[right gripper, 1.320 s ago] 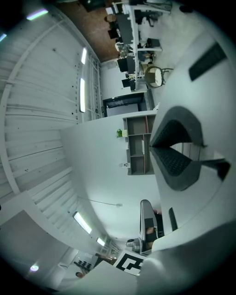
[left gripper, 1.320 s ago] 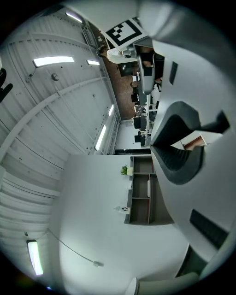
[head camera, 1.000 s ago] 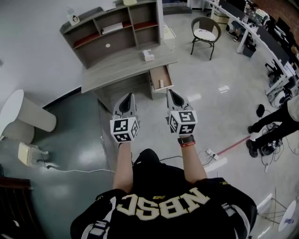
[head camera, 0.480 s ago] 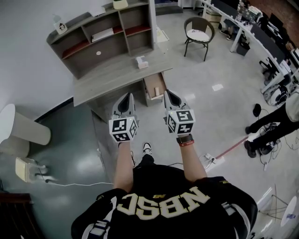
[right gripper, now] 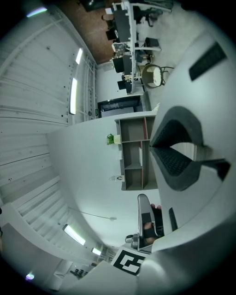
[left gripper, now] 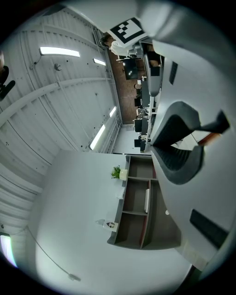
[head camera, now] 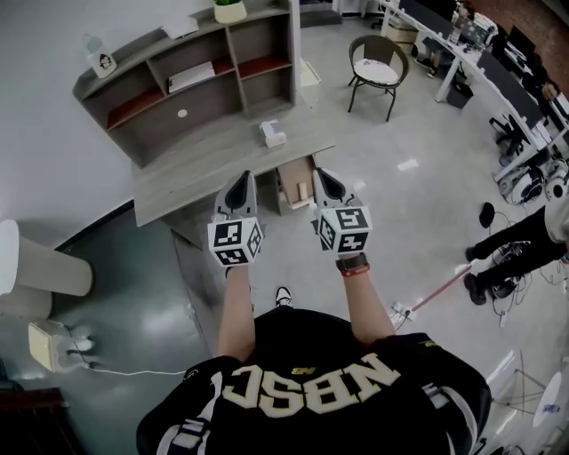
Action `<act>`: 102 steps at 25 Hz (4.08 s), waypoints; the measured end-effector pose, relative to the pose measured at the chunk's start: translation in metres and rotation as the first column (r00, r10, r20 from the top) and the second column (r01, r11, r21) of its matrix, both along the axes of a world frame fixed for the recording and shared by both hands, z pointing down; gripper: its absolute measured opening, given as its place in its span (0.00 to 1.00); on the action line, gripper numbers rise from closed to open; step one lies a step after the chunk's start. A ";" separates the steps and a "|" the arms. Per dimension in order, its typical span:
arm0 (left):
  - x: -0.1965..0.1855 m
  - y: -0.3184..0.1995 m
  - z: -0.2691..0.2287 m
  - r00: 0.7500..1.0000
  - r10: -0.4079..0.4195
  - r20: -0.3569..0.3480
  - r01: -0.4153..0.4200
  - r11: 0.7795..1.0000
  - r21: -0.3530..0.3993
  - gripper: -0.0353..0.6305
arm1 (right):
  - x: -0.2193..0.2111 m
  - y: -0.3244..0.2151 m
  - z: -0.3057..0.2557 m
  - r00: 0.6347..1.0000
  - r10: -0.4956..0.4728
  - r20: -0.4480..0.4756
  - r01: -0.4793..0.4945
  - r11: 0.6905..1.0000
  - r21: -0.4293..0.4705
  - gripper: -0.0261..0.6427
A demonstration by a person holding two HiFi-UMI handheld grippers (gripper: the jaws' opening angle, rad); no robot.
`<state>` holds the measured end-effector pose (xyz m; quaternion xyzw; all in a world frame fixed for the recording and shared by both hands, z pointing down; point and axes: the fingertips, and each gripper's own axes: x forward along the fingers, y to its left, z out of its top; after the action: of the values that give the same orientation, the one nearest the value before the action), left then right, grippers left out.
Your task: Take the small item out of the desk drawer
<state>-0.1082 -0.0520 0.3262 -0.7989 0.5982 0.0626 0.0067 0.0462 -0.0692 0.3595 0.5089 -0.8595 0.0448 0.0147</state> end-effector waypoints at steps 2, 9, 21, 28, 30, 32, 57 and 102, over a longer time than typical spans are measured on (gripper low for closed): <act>-0.006 -0.019 0.003 1.000 0.013 -0.004 -0.013 1.000 -0.005 0.06 | -0.007 -0.017 0.002 1.000 0.009 -0.006 -0.009 1.000 -0.004 0.05; -0.021 -0.075 0.007 0.999 0.049 -0.008 -0.049 0.999 -0.008 0.06 | -0.028 -0.066 0.005 0.999 0.036 -0.016 -0.036 0.999 -0.006 0.05; -0.038 -0.124 0.038 0.992 0.118 -0.049 -0.121 0.991 -0.056 0.06 | -0.056 -0.109 0.033 0.998 0.053 -0.046 -0.056 0.997 -0.051 0.05; -0.030 -0.129 0.057 0.989 0.136 -0.059 -0.141 0.986 -0.091 0.06 | -0.049 -0.111 0.055 0.996 0.070 -0.053 -0.075 0.992 -0.097 0.05; -0.026 -0.132 0.064 0.988 0.141 -0.058 -0.147 0.984 -0.106 0.06 | -0.049 -0.115 0.061 0.996 0.062 -0.059 -0.068 0.992 -0.105 0.05; -0.023 -0.139 0.071 0.988 0.142 -0.055 -0.148 0.982 -0.118 0.06 | -0.048 -0.121 0.067 0.997 0.055 -0.060 -0.062 0.992 -0.113 0.05; 0.032 -0.204 0.165 0.985 0.168 -0.040 -0.172 0.942 -0.286 0.06 | -0.010 -0.178 0.184 0.996 0.016 -0.093 -0.052 0.916 -0.397 0.05; 0.065 -0.253 0.343 0.975 0.203 -0.090 -0.217 0.785 -0.581 0.06 | -0.001 -0.219 0.455 0.963 -0.179 -0.202 -0.038 0.652 -0.758 0.23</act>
<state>-0.0431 -0.3052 0.6696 -0.8223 0.4957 -0.1157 -0.2543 0.0447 -0.2882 0.8142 0.4236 -0.7724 0.3304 0.3387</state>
